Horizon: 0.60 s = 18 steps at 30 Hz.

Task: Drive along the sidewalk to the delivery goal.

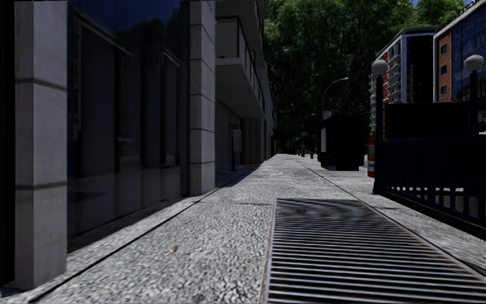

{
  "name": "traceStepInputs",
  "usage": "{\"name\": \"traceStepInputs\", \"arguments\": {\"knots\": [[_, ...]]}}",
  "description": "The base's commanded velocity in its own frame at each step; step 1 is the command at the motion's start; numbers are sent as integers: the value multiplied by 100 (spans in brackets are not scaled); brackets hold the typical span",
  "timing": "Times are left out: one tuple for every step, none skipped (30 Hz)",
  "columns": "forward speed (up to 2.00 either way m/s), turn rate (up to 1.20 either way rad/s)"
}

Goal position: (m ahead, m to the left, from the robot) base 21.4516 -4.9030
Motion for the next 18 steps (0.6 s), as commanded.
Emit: {"name": "traceStepInputs", "arguments": {"knots": [[153,-58],[153,-58],[153,-58],[153,-58],[153,-58],[154,-57],[154,-57],[154,-6],[155,0],[155,0],[155,0],[155,0],[155,0],[155,0],[155,0],[155,0],[155,0],[155,0]]}}
